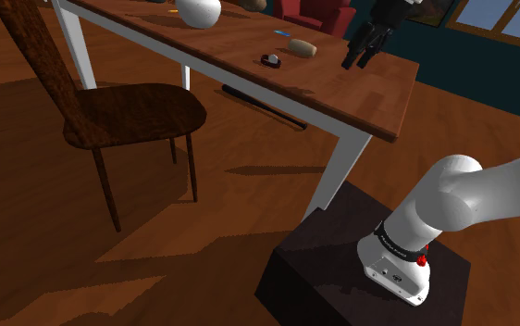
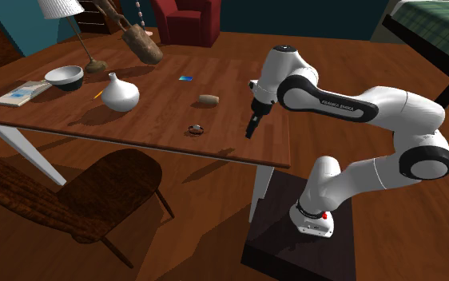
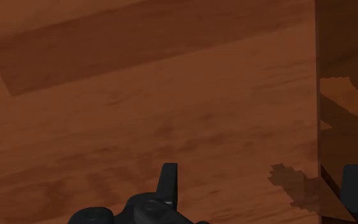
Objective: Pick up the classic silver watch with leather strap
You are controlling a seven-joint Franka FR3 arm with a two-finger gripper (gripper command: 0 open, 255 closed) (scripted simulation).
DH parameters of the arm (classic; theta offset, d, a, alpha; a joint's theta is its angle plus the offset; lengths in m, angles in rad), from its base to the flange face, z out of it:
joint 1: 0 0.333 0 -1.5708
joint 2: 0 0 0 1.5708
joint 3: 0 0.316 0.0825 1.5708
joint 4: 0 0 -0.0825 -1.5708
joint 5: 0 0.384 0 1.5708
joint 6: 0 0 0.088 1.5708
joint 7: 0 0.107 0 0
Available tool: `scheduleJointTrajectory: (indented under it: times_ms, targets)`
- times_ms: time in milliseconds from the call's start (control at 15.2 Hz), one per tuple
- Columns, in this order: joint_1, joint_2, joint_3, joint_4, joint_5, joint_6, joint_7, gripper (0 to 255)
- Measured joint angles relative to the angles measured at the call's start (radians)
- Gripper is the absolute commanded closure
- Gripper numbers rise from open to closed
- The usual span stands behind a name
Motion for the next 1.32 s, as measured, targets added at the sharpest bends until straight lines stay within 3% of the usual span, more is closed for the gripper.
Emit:
scheduleJointTrajectory:
  times_ms: [198,594,1122,1320]
  targets:
    - [0.004,0.061,0.000,0.048,0.003,-0.003,0.002,0]
    - [0.018,0.357,-0.015,0.292,0.016,-0.034,-0.006,0]
    - [0.026,0.775,-0.028,0.720,0.051,-0.159,-0.013,0]
    - [0.018,0.941,-0.032,0.939,0.068,-0.252,-0.014,0]
